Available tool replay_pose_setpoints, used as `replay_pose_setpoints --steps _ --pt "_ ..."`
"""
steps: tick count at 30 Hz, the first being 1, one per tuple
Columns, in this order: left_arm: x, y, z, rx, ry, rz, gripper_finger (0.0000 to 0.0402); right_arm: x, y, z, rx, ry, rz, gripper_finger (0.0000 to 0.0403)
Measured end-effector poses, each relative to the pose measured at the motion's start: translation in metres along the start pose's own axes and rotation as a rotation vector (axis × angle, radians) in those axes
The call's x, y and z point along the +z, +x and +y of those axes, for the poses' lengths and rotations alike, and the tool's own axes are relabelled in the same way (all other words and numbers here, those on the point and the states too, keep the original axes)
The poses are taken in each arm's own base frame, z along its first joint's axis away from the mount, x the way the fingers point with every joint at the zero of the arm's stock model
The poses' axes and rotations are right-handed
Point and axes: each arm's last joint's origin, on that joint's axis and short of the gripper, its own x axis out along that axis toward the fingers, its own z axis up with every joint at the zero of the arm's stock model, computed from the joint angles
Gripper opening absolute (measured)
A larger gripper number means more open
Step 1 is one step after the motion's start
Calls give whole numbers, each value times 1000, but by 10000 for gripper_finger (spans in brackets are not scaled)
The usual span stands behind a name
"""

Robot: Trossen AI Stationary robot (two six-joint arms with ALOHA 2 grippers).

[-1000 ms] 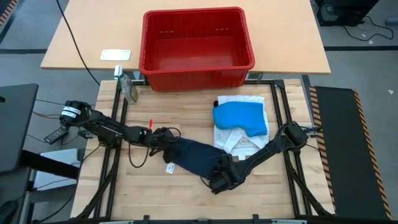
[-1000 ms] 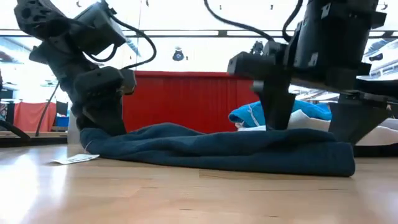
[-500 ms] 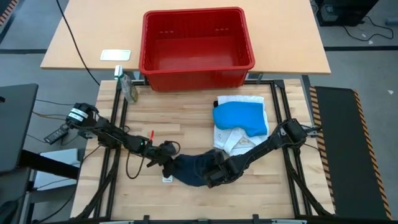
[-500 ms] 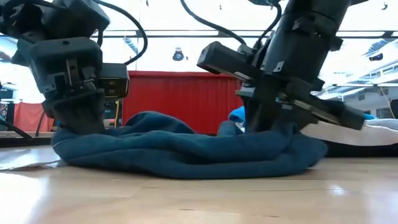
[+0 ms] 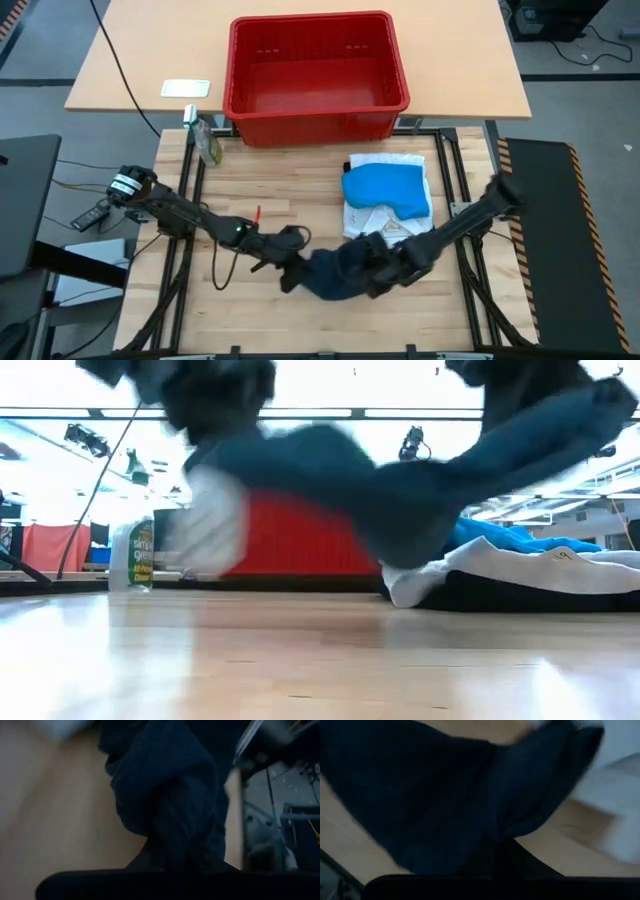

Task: Fold laundry
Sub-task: Stack the dark blue shorts on top of the blue shorts

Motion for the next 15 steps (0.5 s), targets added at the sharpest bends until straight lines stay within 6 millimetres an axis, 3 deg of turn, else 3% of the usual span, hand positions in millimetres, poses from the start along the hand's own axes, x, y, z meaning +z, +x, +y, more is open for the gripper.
replay_pose_setpoints --steps 3,7,11,15 --pt "39 -7 -21 22 58 -118 19 5 -35 -17 -17 -44 -24 16" --pt "92 -24 -32 75 80 -289 19 15 -68 -45 -99 -86 -67 16" --pt "137 -41 -23 124 64 -418 19 29 -101 -74 -148 -106 -153 16" --pt "164 -44 -3 183 28 -478 19 49 -127 -103 -194 -81 -241 16"
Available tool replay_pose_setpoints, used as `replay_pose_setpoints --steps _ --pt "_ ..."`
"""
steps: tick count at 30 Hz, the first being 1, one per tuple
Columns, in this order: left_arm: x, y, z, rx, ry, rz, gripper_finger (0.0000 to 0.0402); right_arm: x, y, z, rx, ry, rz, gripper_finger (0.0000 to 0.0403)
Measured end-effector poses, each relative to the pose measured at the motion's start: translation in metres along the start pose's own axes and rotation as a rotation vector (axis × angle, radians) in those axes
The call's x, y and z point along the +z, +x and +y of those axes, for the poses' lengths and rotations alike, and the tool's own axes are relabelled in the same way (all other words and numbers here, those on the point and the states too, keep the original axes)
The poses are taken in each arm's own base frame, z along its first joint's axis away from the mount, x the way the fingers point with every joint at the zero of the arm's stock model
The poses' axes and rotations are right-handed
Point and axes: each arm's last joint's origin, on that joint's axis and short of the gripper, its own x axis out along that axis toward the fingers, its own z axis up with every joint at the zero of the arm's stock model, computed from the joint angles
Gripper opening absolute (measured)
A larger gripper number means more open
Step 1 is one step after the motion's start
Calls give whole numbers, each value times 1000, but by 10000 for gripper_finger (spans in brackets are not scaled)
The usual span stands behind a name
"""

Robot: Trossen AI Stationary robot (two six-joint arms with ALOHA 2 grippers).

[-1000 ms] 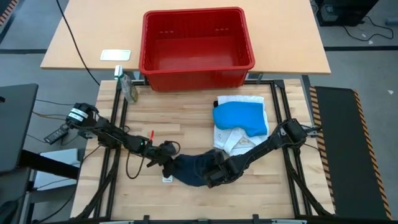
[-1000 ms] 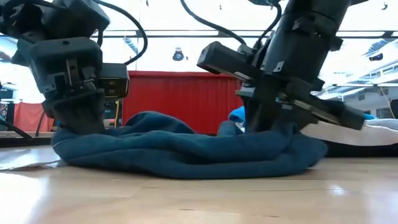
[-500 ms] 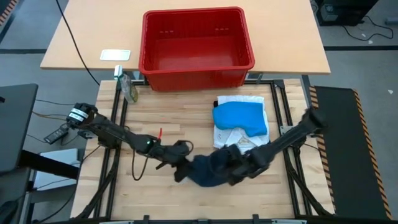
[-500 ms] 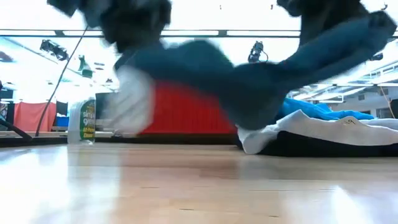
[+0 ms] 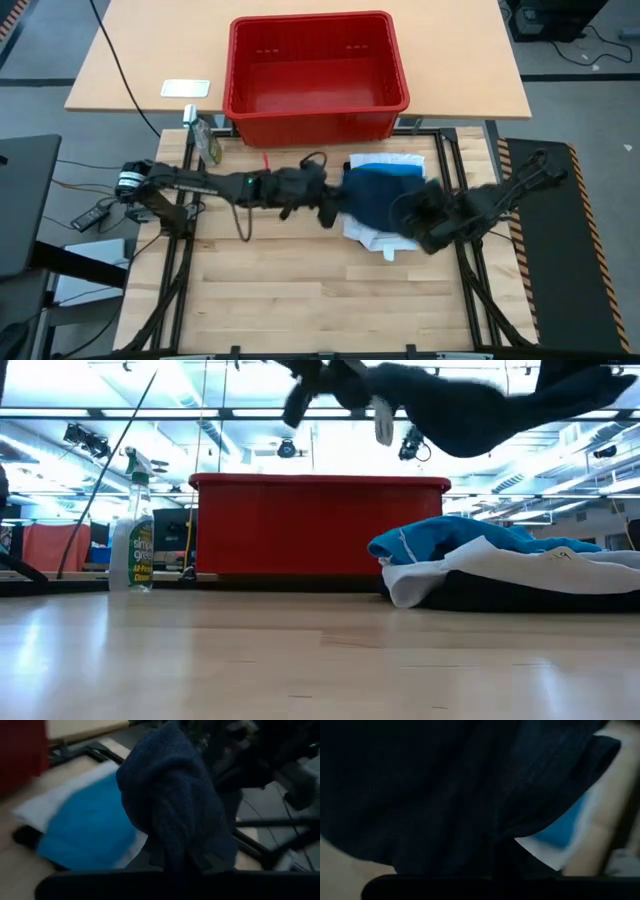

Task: Fold laundry
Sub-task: Stack the dark blue shorts on top of the blue shorts

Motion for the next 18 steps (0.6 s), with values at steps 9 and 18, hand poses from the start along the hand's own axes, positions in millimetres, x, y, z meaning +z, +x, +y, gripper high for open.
replay_pose_setpoints --steps 9,18 --pt "-3 71 53 87 -32 45 36 35 11 -49 -98 96 -76 16" --pt "-20 113 102 91 -123 214 72 18 76 -75 -272 211 130 61"
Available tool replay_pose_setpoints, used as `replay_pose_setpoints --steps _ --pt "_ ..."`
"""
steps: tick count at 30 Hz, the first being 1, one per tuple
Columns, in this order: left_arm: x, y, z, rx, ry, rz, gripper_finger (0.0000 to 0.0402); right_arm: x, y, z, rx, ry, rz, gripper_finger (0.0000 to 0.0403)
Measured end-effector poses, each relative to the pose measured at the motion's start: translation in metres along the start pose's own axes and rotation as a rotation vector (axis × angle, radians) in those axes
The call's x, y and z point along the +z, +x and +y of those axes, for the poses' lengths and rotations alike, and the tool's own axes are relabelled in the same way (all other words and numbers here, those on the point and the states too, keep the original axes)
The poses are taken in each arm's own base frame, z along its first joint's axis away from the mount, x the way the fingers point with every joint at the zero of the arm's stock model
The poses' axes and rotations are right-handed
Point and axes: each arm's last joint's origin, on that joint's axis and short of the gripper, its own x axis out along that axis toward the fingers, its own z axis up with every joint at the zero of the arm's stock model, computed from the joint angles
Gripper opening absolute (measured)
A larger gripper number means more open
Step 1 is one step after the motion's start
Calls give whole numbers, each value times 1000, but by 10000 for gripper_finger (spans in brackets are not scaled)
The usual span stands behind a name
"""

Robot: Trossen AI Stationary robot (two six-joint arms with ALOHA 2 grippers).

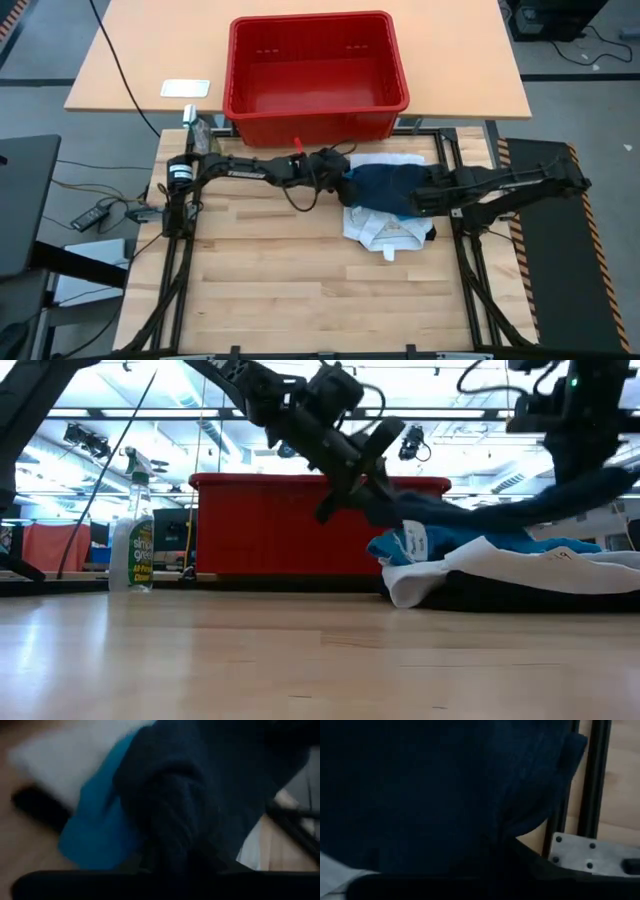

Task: Fold laundry
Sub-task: Stack the dark blue shorts on top of the blue shorts, then put the stacked folded clothes into the bin

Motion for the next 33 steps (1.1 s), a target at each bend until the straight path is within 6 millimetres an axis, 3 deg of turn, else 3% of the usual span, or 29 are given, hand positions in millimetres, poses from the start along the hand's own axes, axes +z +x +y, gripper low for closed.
replay_pose_setpoints --steps 4,10,15,19,22,26,33 --pt "-2 -1 8 -14 -2 84 124 0 11 -2 -16 25 6 152" --pt "2 -9 4 -98 -21 123 241 12 5 -8 -33 56 -99 293" --pt "13 -15 9 -77 -105 78 330 22 13 -8 -10 0 -126 366" --pt "21 -15 24 -65 -239 78 387 28 34 -4 78 -62 -78 387" --pt "19 -10 28 -54 -226 80 393 33 55 -4 119 -59 -28 388" --pt "10 14 39 -56 -217 59 395 32 78 -14 88 -14 65 387" --pt "-9 46 57 -43 -252 72 400 33 79 -23 80 26 98 389"
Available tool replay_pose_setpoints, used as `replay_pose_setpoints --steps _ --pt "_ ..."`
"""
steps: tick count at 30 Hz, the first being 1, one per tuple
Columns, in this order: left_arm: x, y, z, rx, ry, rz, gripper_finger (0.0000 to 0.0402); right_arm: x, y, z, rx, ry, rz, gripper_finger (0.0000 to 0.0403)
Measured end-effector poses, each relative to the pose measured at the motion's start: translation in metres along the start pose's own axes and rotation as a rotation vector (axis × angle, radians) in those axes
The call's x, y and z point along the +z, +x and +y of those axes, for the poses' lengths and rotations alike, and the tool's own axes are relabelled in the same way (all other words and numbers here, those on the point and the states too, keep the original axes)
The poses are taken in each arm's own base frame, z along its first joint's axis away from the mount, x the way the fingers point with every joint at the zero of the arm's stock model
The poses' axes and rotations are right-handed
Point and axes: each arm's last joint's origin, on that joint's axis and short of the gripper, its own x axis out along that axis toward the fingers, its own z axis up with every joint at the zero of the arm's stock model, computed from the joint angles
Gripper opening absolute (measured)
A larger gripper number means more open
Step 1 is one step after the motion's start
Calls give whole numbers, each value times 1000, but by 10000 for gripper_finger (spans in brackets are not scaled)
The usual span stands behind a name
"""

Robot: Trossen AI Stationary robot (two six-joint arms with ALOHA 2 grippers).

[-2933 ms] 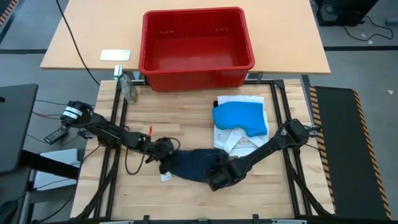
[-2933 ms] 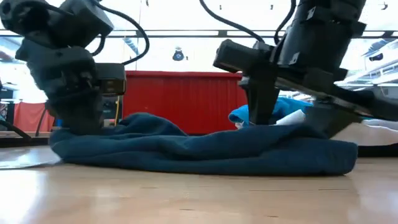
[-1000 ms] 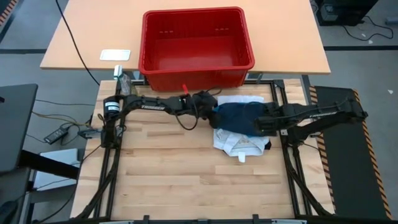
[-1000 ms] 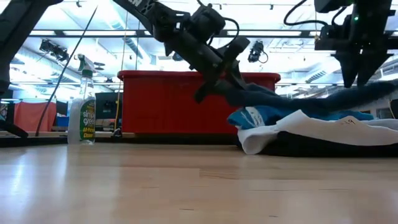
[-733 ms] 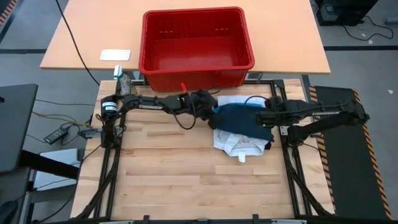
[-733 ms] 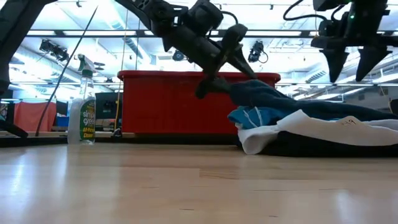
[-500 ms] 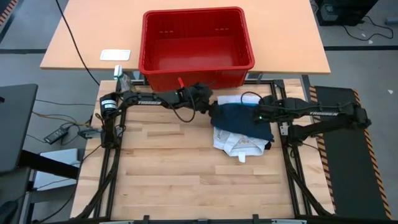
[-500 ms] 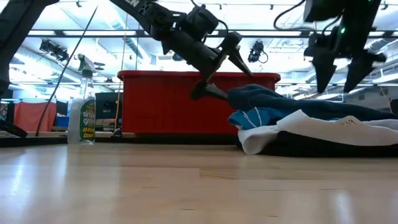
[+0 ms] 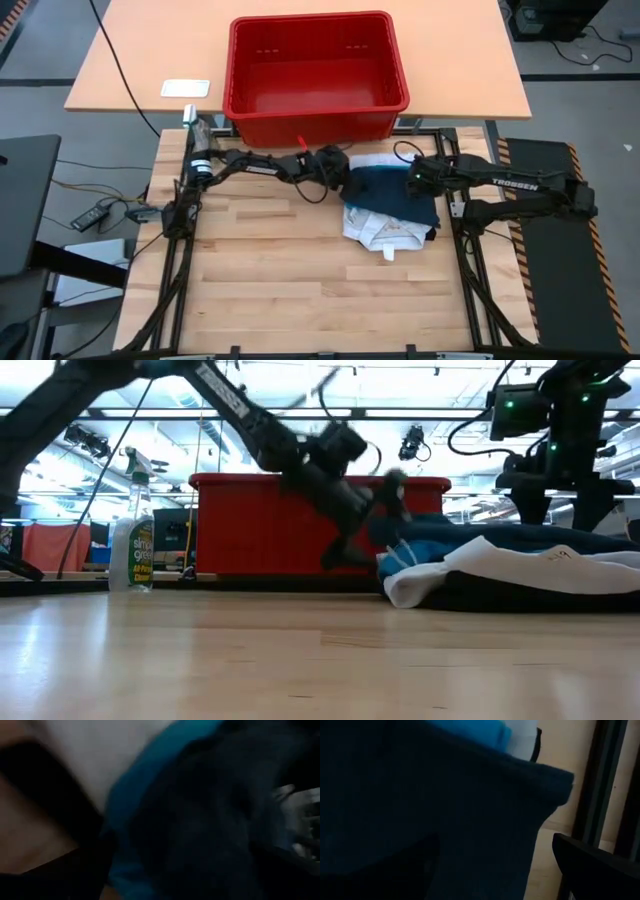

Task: Fold laundry
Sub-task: Put the stacked folded clothes into the bin

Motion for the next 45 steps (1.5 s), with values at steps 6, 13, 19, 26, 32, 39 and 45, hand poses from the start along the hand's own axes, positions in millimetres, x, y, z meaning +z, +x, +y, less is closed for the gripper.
replay_pose_setpoints --steps 6,13,19,26,32,39,45 --pt "-15 28 27 35 -14 31 400 1 28 -1 29 69 21 390" --pt "-16 34 28 -28 3 34 400 -9 69 -10 87 137 43 390" --pt "-23 45 32 -80 63 28 385 -10 86 -8 270 179 15 384" --pt "-34 56 41 -110 9 109 234 -9 86 2 439 199 56 293" --pt "-41 58 34 -150 110 103 92 -8 94 14 548 182 157 141" --pt "-30 44 19 -210 114 96 92 2 91 28 736 179 114 68" --pt "1 -17 -21 -209 157 104 92 9 51 39 932 143 64 68"
